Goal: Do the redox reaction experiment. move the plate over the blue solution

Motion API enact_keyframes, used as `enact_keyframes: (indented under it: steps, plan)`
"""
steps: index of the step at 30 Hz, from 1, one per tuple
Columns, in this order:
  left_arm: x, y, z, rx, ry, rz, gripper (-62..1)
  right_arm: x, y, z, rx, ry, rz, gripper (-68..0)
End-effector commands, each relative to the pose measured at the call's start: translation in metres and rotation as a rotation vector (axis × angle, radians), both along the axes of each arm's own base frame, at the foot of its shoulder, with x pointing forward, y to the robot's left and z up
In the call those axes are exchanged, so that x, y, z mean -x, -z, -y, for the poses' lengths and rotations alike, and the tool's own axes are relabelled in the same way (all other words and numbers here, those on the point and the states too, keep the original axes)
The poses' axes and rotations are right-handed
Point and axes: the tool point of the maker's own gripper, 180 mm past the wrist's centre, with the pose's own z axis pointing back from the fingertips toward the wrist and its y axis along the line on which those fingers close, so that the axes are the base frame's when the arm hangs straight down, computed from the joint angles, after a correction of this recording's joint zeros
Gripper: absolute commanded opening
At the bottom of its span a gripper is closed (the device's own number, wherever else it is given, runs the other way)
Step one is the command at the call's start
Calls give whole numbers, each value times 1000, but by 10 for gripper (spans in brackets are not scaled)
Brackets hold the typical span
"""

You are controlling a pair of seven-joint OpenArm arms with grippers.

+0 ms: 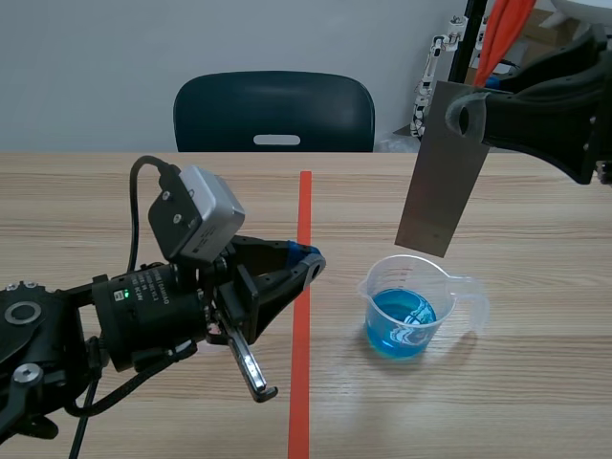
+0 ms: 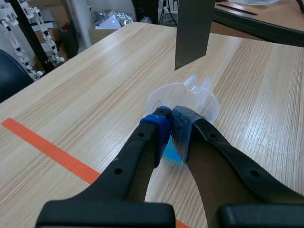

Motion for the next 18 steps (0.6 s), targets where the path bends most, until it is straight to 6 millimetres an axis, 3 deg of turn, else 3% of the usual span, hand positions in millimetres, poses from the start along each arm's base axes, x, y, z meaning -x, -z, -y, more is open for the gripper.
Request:
enact_keyframes:
  steps: [1, 18]
  plan:
    - [-3, -11, -1, 34, -2, 27, -567, -5, -15, 2, -13, 2, 38, -669]
    - [-1, -17, 0, 52, 10, 62, -567, -5, -15, 2, -13, 2, 38, -669]
